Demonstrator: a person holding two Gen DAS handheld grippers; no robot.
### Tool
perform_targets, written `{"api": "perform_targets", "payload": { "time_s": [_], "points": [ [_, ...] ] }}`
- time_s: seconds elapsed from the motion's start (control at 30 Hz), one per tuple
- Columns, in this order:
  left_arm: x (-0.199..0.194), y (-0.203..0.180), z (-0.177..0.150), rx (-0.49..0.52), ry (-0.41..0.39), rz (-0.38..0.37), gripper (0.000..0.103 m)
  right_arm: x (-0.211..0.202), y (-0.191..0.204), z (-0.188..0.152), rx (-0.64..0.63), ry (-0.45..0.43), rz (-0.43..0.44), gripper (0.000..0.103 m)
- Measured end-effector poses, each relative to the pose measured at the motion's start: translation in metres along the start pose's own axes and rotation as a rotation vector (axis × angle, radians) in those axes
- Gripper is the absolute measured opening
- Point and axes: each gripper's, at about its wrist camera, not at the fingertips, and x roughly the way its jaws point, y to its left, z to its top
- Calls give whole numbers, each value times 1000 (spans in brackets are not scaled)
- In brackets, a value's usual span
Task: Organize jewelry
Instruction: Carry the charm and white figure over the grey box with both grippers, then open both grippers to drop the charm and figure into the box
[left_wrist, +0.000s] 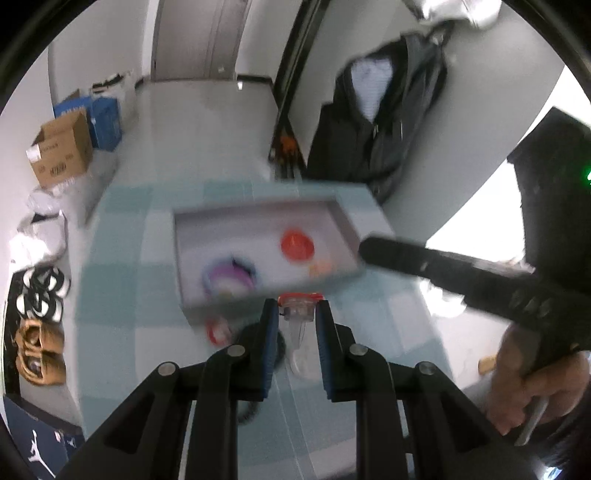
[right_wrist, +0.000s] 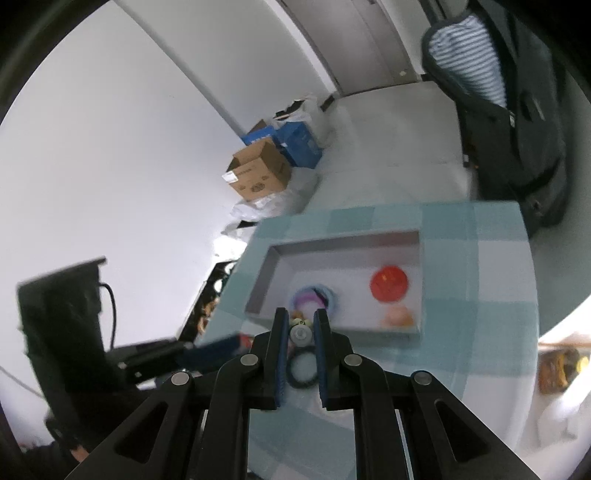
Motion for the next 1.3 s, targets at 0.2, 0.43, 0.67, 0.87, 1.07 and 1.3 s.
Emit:
{"api": "perform_targets", "payload": {
  "time_s": [0.2,0.43,0.67,0.87,1.07,1.3],
  "points": [
    [14,24,34,-18,6,12,15,27,4,29,-51,37,9,13],
    [37,42,39,-47,58,-5,15,56,-21,44,4,77,26,13],
    [55,39,45,-21,94,-13,15,71,-36,49,46,122,42,12],
    [62,45,47,-31,117,-8,16,80,-47,50,85,147,44,13],
    [65,47,49,-31,125,-17,17,81,-53,49,126,155,44,13],
    [69,60,48,-106,179,-66,54,76,-53,51,130,142,19,33]
  ]
}}
